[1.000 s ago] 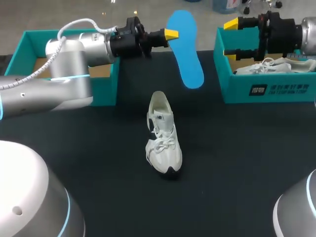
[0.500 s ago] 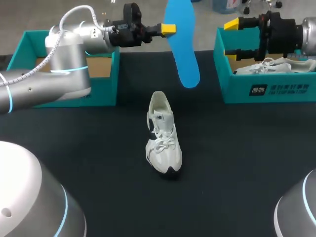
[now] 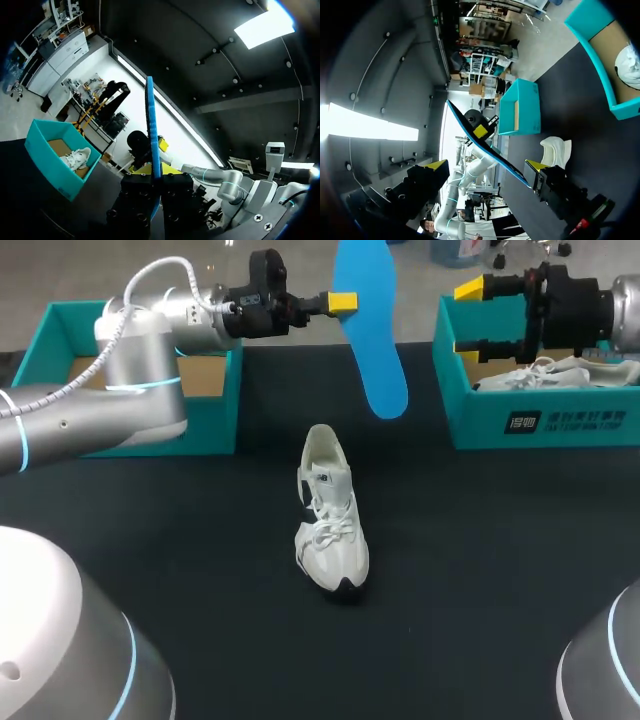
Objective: Take the shoe out of the shoebox, open the shoe tongue, remove and reinsert the insole, then place the shoe into the shoebox
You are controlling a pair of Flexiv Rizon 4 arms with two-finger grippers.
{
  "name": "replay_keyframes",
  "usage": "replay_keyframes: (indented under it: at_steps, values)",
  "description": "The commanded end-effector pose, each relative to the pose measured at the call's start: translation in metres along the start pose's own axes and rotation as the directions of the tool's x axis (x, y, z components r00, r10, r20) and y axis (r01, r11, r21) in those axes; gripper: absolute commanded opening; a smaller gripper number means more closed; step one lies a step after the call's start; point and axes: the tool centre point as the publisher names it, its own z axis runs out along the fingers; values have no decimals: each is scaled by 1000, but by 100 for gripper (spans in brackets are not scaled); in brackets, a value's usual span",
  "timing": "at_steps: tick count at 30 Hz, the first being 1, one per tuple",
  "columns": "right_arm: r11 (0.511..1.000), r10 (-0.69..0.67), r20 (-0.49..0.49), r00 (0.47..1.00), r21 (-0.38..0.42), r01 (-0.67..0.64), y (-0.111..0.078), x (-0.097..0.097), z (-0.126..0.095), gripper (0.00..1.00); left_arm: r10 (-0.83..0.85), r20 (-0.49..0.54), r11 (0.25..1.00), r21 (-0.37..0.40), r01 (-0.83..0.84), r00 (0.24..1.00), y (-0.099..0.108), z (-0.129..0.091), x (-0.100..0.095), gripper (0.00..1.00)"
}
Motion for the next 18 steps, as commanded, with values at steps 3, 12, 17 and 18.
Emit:
replay_keyframes:
  at_steps: [3,12,17,18]
  values:
    - [1000,0,1,1000,1,0,1,-1,2,100,249,29,960,-141,-242,968,1,-7,1,0]
    - [1000,0,1,1000,1,0,1,-1,2,100,659,5,714,-315,-625,752,-6,-14,3,0]
    - [1000,0,1,1000,1,0,1,-1,2,100,846,-25,495,-334,-802,533,-11,-16,4,0]
    - [1000,0,1,1000,1,0,1,-1,2,100,867,-33,457,-345,-820,497,-12,-16,5,0]
